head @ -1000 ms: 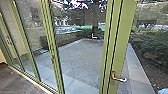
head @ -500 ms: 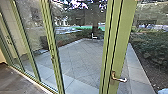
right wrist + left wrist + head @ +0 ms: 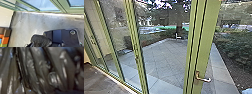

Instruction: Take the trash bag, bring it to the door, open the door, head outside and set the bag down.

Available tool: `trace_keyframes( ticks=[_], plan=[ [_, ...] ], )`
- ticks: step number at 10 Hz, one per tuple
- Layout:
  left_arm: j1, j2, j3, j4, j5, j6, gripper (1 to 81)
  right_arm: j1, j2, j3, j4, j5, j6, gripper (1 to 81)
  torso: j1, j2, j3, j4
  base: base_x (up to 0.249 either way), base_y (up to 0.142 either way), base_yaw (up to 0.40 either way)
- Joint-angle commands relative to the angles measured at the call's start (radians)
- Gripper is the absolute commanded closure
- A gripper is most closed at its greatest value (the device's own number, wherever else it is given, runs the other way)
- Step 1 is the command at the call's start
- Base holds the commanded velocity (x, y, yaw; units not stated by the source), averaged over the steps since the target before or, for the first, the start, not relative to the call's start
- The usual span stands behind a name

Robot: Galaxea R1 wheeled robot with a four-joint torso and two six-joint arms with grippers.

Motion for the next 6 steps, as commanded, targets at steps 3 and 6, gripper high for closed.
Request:
trace_keyframes(
  ticks=[3, 6],
  plan=[
    [-0.035, 0.007, 0.01, -0.008, 0.09, 0.006, 81.1, 0.423, -0.13, -0.003, 0.22, -0.352, 0.018, 1.0, 0.001, 0.0, 0.0, 0.0, 0.0, 0.0, 0.0],
    [-0.034, 0.008, 0.01, -0.009, 0.088, 0.006, 81.1, 0.567, -0.122, -0.072, 0.208, -0.482, 0.096, 1.0, 0.001, 0.0, 0.0, 0.0, 0.0, 0.0, 0.0]
  ],
)
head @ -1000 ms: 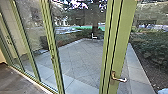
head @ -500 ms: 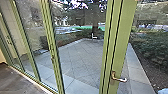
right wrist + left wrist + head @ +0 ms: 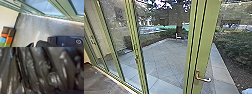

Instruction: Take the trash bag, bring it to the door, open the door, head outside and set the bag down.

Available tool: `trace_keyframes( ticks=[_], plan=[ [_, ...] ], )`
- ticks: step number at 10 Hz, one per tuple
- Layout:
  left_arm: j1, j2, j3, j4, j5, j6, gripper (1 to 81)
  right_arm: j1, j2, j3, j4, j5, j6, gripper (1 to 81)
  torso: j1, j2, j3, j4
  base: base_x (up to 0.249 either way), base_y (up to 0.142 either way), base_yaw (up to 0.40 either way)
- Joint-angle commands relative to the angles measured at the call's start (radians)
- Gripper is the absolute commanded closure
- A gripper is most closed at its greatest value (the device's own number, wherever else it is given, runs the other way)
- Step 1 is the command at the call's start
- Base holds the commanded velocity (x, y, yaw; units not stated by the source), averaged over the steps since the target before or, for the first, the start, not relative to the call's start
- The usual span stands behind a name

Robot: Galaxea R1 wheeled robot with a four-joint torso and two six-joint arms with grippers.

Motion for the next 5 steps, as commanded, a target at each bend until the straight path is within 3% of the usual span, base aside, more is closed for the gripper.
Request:
trace_keyframes(
  ticks=[1, 3, 5],
  plan=[
    [-0.035, 0.006, 0.012, -0.007, 0.089, 0.006, 81.1, 0.251, -0.062, -0.107, 0.046, -0.277, 0.094, 1.0, 0.001, 0.0, 0.0, 0.0, 0.0, 0.0, 0.0],
    [-0.035, 0.006, 0.012, -0.009, 0.089, 0.005, 81.1, 0.361, -0.047, -0.18, 0.039, -0.383, 0.14, 1.0, 0.001, 0.0, 0.0, 0.0, 0.0, 0.0, 0.0],
    [-0.034, 0.008, 0.012, -0.016, 0.089, 0.006, 81.1, 0.476, -0.022, -0.224, -0.032, -0.478, 0.238, 1.0, 0.001, 0.0, 0.0, 0.0, 0.0, 0.0, 0.0]
  ],
)
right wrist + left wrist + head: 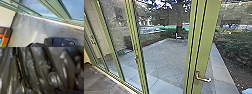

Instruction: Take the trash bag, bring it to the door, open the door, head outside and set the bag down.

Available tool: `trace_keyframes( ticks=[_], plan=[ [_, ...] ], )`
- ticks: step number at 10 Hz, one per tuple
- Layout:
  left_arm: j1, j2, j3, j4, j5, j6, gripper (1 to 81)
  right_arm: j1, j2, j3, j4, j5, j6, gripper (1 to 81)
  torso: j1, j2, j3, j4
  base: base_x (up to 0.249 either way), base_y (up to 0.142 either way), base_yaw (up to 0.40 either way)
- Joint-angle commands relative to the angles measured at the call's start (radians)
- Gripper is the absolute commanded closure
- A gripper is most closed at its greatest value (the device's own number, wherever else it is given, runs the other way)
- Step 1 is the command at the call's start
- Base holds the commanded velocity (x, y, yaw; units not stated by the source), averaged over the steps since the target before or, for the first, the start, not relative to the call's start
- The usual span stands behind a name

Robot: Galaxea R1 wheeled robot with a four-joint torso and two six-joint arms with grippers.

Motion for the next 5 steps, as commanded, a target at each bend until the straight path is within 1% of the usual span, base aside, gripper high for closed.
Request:
trace_keyframes(
  ticks=[1, 2, 3, 5],
  plan=[
    [-0.035, 0.009, 0.012, -0.013, 0.089, 0.005, 81.1, 0.263, -0.005, -0.088, -0.093, -0.239, 0.207, 1.0, 0.0, 0.0, 0.0, 0.0, 0.0, 0.0, 0.0],
    [-0.034, 0.009, 0.012, -0.014, 0.089, 0.005, 81.1, 0.29, 0.02, -0.082, -0.149, -0.253, 0.28, 1.0, 0.0, 0.0, 0.0, 0.0, 0.0, 0.0, 0.0],
    [-0.034, 0.009, 0.012, -0.017, 0.089, 0.005, 81.1, 0.298, 0.044, -0.085, -0.185, -0.259, 0.325, 1.0, 0.0, 0.0, 0.0, 0.0, 0.0, 0.0, 0.0],
    [-0.034, 0.007, 0.011, -0.019, 0.089, 0.005, 81.1, 0.307, 0.08, -0.127, -0.176, -0.254, 0.332, 1.0, 0.0, 0.0, 0.0, 0.0, 0.0, 0.0, 0.0]
  ],
)
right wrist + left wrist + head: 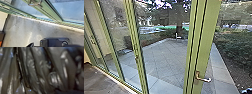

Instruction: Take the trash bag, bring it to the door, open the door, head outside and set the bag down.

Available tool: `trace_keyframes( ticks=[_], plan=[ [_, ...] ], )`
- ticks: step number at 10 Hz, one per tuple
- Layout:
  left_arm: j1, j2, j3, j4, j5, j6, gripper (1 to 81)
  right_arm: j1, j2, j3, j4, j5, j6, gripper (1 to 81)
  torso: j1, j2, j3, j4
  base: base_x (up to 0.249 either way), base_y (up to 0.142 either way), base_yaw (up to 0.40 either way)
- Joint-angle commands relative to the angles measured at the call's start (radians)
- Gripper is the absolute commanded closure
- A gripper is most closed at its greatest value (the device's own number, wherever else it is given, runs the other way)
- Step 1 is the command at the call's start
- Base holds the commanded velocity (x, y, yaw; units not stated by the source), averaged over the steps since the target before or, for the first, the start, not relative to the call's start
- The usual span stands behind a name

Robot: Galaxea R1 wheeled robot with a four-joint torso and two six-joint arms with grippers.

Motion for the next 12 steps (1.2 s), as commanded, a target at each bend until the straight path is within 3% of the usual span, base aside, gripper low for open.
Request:
trace_keyframes(
  ticks=[1, 2, 4, 12],
  plan=[
    [-0.034, 0.006, 0.004, -0.013, 0.091, 0.006, 81.1, 0.112, 0.018, -0.067, -0.008, -0.044, 0.027, 1.0, 0.0, 0.0, 0.0, 0.0, 0.0, 0.0, 0.0],
    [-0.034, 0.009, -0.004, -0.013, 0.091, 0.005, 81.1, 0.118, 0.034, -0.098, -0.006, -0.041, 0.021, 1.0, 0.0, 0.0, 0.0, 0.0, 0.0, 0.0, 0.0],
    [-0.034, 0.015, -0.016, -0.014, 0.091, 0.005, 81.1, 0.127, 0.067, -0.152, 0.0, 0.047, 0.016, 1.0, 0.0, 0.0, 0.0, 0.0, 0.0, 0.0, 0.0],
    [-0.034, 0.031, -0.041, -0.02, 0.093, 0.005, 81.1, 0.141, 0.315, -0.296, 0.015, 0.071, 0.093, 1.0, 0.001, 0.001, 0.0, 0.0, 0.0, 0.0, 0.0]
  ],
)
